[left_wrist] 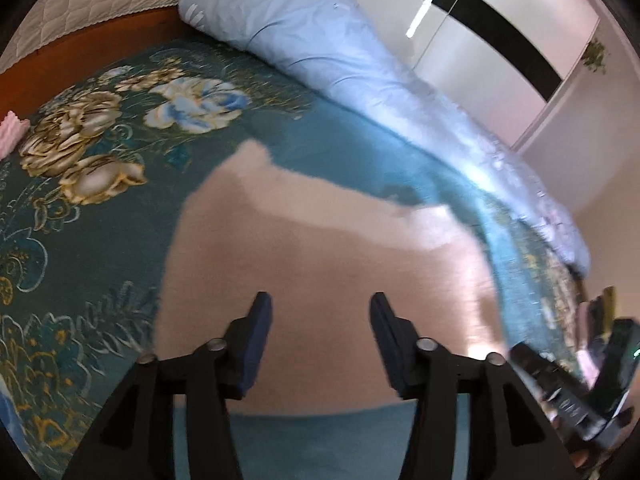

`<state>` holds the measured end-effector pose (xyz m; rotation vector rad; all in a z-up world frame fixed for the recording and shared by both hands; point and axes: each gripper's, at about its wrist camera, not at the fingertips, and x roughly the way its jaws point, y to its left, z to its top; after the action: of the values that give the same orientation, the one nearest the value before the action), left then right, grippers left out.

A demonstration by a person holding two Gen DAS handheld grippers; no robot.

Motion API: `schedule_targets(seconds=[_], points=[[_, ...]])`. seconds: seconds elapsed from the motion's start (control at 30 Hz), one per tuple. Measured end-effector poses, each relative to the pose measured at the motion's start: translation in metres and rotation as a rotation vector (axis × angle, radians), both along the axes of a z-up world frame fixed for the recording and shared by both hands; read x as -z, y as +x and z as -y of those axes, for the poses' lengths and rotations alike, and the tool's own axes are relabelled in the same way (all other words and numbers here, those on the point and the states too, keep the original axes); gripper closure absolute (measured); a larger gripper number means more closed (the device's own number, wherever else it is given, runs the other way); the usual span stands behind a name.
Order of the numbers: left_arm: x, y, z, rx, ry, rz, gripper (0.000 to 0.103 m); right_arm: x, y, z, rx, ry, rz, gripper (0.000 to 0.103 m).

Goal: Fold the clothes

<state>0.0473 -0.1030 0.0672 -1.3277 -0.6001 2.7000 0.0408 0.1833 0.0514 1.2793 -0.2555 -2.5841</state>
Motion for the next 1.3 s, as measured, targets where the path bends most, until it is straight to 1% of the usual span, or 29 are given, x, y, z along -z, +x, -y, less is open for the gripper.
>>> schedule_targets(seconds=[0.07, 0.13, 0.2, 0.27, 0.33, 0.4, 0.43, 0.47, 0.5, 0.6, 0.67, 0.73, 0.9, 0.97, 1.0, 1.07, 1.2, 1.3], points=[[-0.004, 0.003, -0.01, 0.006, 0.004, -0.023, 0.042, 0.001, 0.009, -0.003, 0.008, 0.027, -0.004, 0.057], [-0.002, 0.006, -0.024, -0.001, -0.019, -0.03, 0.042, 0.004, 0.017, -0.006, 0.022, 0.056, -0.009, 0.057], [0.003, 0.006, -0.043, -0.012, -0.085, -0.005, 0.041, 0.009, 0.022, -0.008, 0.047, 0.072, -0.008, 0.056], [0.009, 0.009, -0.058, -0.006, -0.133, 0.022, 0.04, 0.017, 0.026, -0.009, 0.076, 0.076, -0.002, 0.054], [0.016, 0.015, -0.072, -0.015, -0.179, 0.045, 0.04, 0.026, 0.026, -0.007, 0.102, 0.075, 0.006, 0.054], [0.023, 0.025, -0.082, -0.035, -0.223, 0.052, 0.038, 0.032, 0.025, -0.005, 0.109, 0.074, 0.01, 0.054], [0.027, 0.03, -0.086, -0.055, -0.249, 0.053, 0.033, 0.035, 0.023, -0.003, 0.108, 0.082, 0.012, 0.054], [0.032, 0.035, -0.09, -0.079, -0.277, 0.051, 0.032, 0.037, 0.022, -0.001, 0.109, 0.095, 0.011, 0.054], [0.035, 0.04, -0.092, -0.107, -0.287, 0.053, 0.032, 0.038, 0.021, 0.0, 0.111, 0.112, 0.006, 0.054], [0.044, 0.053, -0.096, -0.2, -0.294, 0.052, 0.032, 0.04, 0.023, 0.003, 0.111, 0.149, -0.031, 0.05], [0.047, 0.059, -0.101, -0.233, -0.319, 0.035, 0.028, 0.044, 0.025, 0.007, 0.097, 0.188, -0.041, 0.049], [0.052, 0.063, -0.106, -0.243, -0.325, 0.018, 0.027, 0.051, 0.027, 0.011, 0.075, 0.238, -0.038, 0.049], [0.068, 0.06, -0.107, -0.238, -0.284, 0.025, 0.026, 0.061, 0.031, 0.017, 0.052, 0.276, -0.045, 0.048], [0.078, 0.055, -0.106, -0.223, -0.243, 0.062, 0.024, 0.062, 0.033, 0.02, 0.046, 0.291, -0.058, 0.044], [0.081, 0.054, -0.109, -0.216, -0.247, 0.071, 0.022, 0.063, 0.033, 0.022, 0.042, 0.298, -0.062, 0.044], [0.085, 0.054, -0.117, -0.205, -0.281, 0.078, 0.019, 0.063, 0.034, 0.023, 0.039, 0.303, -0.068, 0.044], [0.089, 0.052, -0.13, -0.179, -0.344, 0.08, 0.016, 0.064, 0.034, 0.019, 0.046, 0.277, -0.063, 0.042], [0.09, 0.051, -0.131, -0.179, -0.351, 0.085, 0.015, 0.065, 0.033, 0.016, 0.05, 0.263, -0.059, 0.042]])
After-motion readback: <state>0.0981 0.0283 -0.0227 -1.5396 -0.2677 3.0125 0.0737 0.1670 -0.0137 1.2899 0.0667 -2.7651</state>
